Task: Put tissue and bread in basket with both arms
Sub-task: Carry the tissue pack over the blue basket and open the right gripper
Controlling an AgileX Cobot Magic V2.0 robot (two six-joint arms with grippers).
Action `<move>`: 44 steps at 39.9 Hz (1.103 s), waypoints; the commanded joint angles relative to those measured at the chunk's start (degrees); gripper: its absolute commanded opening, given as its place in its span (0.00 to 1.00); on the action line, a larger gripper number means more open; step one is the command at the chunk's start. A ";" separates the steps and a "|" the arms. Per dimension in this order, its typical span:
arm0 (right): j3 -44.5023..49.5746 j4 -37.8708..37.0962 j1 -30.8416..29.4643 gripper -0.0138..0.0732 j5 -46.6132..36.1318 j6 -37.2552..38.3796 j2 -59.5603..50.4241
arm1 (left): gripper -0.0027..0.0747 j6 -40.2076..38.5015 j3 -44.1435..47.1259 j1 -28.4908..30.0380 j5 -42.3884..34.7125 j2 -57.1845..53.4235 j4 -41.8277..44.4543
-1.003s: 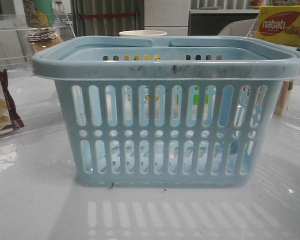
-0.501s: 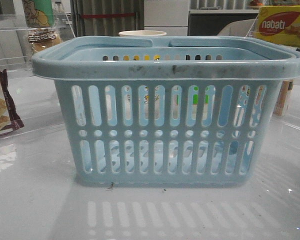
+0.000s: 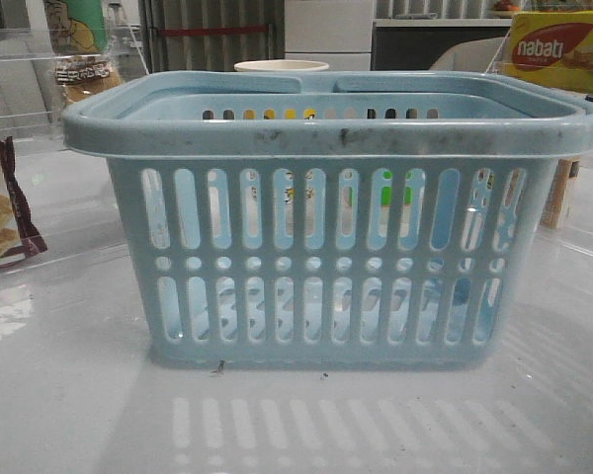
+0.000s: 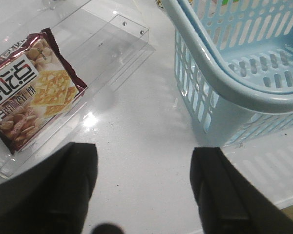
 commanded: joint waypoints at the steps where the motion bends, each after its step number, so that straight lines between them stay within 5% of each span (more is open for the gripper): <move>1: -2.04 1.80 3.23 0.42 -0.93 0.11 -7.77 | 0.65 0.05 -1.65 -0.44 -4.11 0.07 -0.43; 15: 1.23 2.96 24.52 0.42 2.55 0.11 -14.24 | 0.65 0.05 -1.65 -0.44 -4.11 0.07 -0.43; 28: 14.66 4.43 36.29 0.45 -10.08 0.16 -14.11 | 0.65 0.05 -1.65 -0.44 -4.11 0.07 -0.43; 39: 20.26 5.35 36.40 0.84 -15.03 0.16 -14.11 | 0.65 0.05 -1.65 -0.44 -4.11 0.07 -0.43; 44: 20.26 5.35 36.40 0.86 -15.61 0.16 -14.11 | 0.65 0.05 -1.65 -0.44 -4.11 0.07 -0.43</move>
